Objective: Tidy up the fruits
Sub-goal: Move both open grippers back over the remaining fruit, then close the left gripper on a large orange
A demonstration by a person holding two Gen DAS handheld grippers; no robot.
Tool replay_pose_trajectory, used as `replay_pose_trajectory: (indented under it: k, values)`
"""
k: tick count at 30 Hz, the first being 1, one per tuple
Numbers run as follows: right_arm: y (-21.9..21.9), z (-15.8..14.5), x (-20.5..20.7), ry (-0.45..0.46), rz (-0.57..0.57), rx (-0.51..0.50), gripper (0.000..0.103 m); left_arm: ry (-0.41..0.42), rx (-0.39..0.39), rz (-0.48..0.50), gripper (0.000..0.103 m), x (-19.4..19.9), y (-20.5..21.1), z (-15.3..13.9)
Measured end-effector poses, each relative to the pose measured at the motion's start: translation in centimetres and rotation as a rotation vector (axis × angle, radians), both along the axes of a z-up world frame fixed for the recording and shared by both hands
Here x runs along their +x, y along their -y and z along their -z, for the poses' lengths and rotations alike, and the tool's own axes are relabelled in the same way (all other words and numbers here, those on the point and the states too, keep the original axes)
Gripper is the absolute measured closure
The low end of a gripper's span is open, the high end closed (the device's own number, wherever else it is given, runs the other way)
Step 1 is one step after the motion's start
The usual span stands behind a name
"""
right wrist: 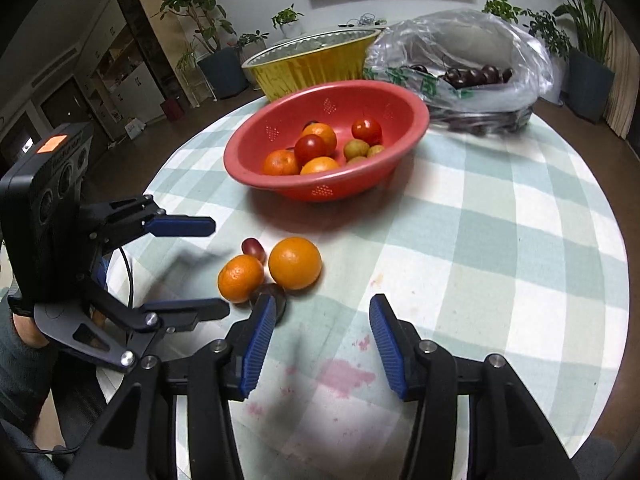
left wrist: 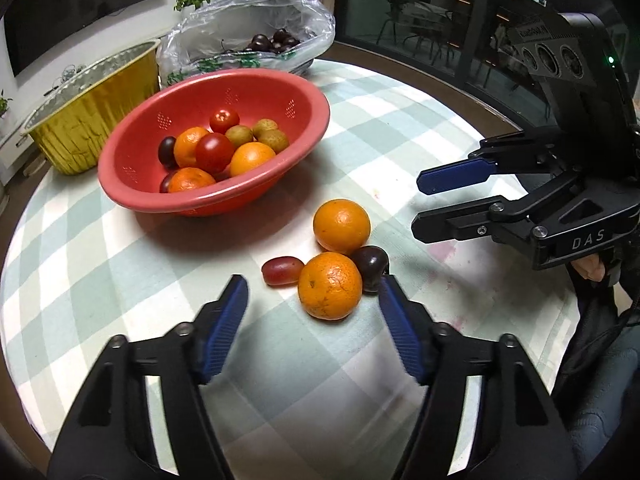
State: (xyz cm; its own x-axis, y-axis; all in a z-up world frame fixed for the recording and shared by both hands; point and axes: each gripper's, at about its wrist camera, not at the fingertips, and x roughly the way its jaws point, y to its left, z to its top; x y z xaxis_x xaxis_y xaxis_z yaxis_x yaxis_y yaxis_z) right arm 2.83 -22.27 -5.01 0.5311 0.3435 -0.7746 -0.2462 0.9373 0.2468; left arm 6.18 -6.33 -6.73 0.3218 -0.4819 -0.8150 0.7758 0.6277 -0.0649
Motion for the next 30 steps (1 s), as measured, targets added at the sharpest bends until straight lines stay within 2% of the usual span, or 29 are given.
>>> replay_pose_trajectory:
  k: [2, 8, 11, 15, 25, 27, 30]
  values:
    - [0.1, 0.1, -0.1, -0.005, 0.003, 0.003, 0.05, -0.013, -0.003, 0.003, 0.05, 0.3, 0.2, 0.2]
    - [0.3, 0.3, -0.3, -0.011, 0.003, 0.014, 0.05, -0.028, -0.001, 0.004, 0.05, 0.7, 0.6, 0.5]
    - [0.2, 0.4, -0.2, -0.015, 0.001, 0.017, 0.05, -0.042, 0.0, 0.002, 0.059, 0.7, 0.5, 0.9]
    - [0.0, 0.4, -0.2, -0.016, -0.002, 0.017, 0.05, -0.049, -0.004, 0.003, 0.064, 0.6, 0.5, 1.1]
    - [-0.2, 0.6, -0.3, -0.021, -0.007, 0.016, 0.05, -0.067, -0.007, 0.015, 0.064, 0.8, 1.1, 1.5]
    - [-0.3, 0.7, -0.3, -0.022, -0.01, 0.015, 0.051, -0.07, -0.012, 0.02, 0.069, 0.8, 1.2, 1.5]
    - [-0.3, 0.8, -0.4, -0.026, -0.01, 0.015, 0.051, -0.07, -0.015, 0.018, 0.069, 0.8, 1.1, 1.5]
